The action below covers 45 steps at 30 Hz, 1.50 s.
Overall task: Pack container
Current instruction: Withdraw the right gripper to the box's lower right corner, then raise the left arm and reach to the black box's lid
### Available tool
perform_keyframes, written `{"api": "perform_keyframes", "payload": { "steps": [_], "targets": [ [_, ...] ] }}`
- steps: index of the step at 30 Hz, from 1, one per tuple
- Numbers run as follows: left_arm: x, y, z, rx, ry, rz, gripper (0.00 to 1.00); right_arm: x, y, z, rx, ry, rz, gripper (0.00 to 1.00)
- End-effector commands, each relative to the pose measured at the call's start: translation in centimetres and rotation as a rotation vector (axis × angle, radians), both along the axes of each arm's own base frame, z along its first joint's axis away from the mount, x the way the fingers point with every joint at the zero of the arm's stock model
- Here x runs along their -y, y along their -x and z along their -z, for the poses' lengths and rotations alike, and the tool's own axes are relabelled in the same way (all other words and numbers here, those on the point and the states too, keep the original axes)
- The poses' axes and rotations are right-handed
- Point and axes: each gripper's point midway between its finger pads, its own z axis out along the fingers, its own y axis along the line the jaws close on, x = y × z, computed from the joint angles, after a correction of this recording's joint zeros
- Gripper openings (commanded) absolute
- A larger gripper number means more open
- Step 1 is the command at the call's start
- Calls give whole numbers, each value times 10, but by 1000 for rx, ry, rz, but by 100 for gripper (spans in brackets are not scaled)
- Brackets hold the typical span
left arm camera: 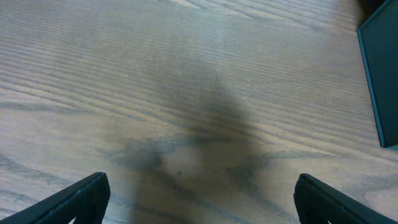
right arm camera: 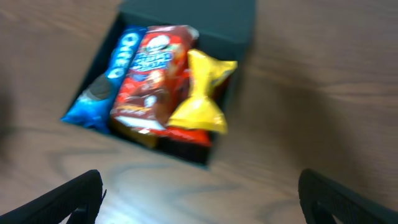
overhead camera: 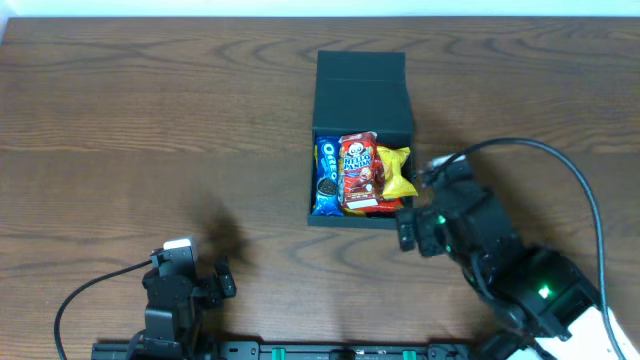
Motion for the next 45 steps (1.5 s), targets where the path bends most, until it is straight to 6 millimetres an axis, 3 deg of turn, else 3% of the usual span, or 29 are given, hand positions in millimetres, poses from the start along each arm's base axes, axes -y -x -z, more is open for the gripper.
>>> {"api": "perform_keyframes", "payload": {
  "steps": [1,29,33,38,45],
  "targets": [
    [-2,10,11,-60,-14,2,96,12,-7,7,22,74,-16,99],
    [-2,9,9,-49,-17,0,95,17,-6,13,3,98,-16,99],
    [19,-11,-16,78,66,85,95,18,-4,14,-6,104,-17,99],
    [57,-31,-77,324,195,268,95,15,-3,15,-14,89,-30,99],
    [60,-28,-123,428,207,289,95,14,-3,15,-16,82,-28,99]
  ]
}}
